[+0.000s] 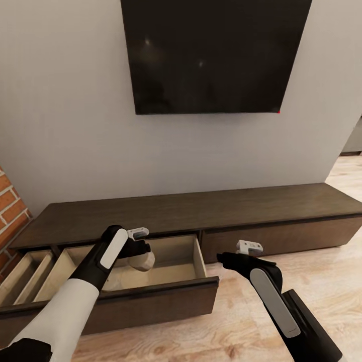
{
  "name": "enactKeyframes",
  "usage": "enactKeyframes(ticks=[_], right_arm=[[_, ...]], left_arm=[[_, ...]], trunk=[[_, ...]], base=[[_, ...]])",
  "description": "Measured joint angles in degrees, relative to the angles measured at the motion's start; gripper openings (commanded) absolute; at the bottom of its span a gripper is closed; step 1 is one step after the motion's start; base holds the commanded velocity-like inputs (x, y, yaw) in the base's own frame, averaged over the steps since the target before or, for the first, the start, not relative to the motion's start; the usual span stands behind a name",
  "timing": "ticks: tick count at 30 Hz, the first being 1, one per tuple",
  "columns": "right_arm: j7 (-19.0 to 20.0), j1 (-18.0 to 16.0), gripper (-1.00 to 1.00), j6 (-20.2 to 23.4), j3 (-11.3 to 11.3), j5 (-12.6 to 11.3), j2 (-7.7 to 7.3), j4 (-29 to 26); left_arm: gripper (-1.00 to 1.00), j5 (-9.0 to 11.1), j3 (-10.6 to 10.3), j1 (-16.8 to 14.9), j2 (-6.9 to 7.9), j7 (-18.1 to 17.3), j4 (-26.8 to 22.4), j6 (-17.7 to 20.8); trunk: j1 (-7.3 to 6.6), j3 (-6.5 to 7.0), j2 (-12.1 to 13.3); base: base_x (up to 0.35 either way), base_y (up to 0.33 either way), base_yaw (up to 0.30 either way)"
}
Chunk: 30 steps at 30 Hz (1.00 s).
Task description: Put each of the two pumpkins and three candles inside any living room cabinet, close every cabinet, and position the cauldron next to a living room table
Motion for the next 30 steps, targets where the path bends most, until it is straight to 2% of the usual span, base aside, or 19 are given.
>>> enactKeyframes(ticks=[9,12,15,17,20,21,23,24,26,29,30], right_arm=[[0.2,0.1,1.00,-0.1,0.1,0.0,0.02,0.0],[1.4,0.1,1.00,-0.2,0.0,0.0,0.08,0.0],[4.6,0.1,1.00,-0.4,0.0,0.0,0.07,0.0],[8.5,0.2,1.00,-0.5,-0.2,0.1,0.03,-0.1],[10.6,0.1,1.00,-0.6,-0.1,0.0,0.14,0.0],[12.6,0.1,1.00,-0.8,-0.1,-0.1,0.17,0.0],[20.6,0.0,1.00,-0.8,-0.4,-0.4,0.05,0.0],[23.1,0.0,1.00,-0.7,-0.6,-0.3,-0.07,0.0],[30.1,0.2,1.00,-0.5,-3.0,-0.4,-0.42,0.0],[34.6,0.4,1.00,-0.3,-6.8,-0.8,-0.60,0.0],[37.3,0.5,1.00,0.2,-8.1,-1.4,-0.67,0.0]], left_arm=[[-1.00,-0.1,0.0,0.0,0.01,0.0,0.0,0.0],[-1.00,-0.1,0.1,0.0,-0.02,0.0,0.1,0.0],[-1.00,-0.1,0.6,0.0,-0.03,-0.1,0.5,0.0],[-1.00,-0.2,1.7,0.0,0.02,-0.1,0.7,0.0],[-1.00,-0.1,2.2,0.0,0.12,-0.1,0.8,0.0],[-1.00,-0.1,2.4,0.0,0.17,-0.1,0.8,0.0],[-1.00,-0.2,2.4,0.0,0.20,0.0,0.8,0.0],[-1.00,-0.2,2.5,0.0,0.20,0.0,0.9,0.0],[-1.00,-0.2,2.5,0.0,0.23,0.0,0.9,0.0],[-1.00,-0.3,2.5,0.0,0.31,0.1,0.9,-0.8],[-1.00,-0.3,2.5,0.0,0.33,0.1,1.1,-1.1]], trunk=[[0.01,0.00,0.0],[0.01,0.00,0.0],[0.01,0.00,0.0],[0.00,0.00,0.0],[0.01,0.00,0.0],[0.01,0.00,0.0],[0.01,0.00,0.0],[0.01,0.00,0.0],[0.01,0.00,0.0],[0.01,0.00,0.0],[0.01,0.00,0.0]], base=[[0.021,-0.169,0.000],[0.002,-0.222,0.000],[0.017,-0.203,0.000],[0.079,-0.180,0.000],[0.044,-0.094,0.000],[0.016,-0.034,0.000],[0.009,-0.019,0.000],[0.005,-0.011,0.000],[0.003,-0.006,0.000],[0.001,-0.003,0.000],[0.001,-0.001,0.000]])
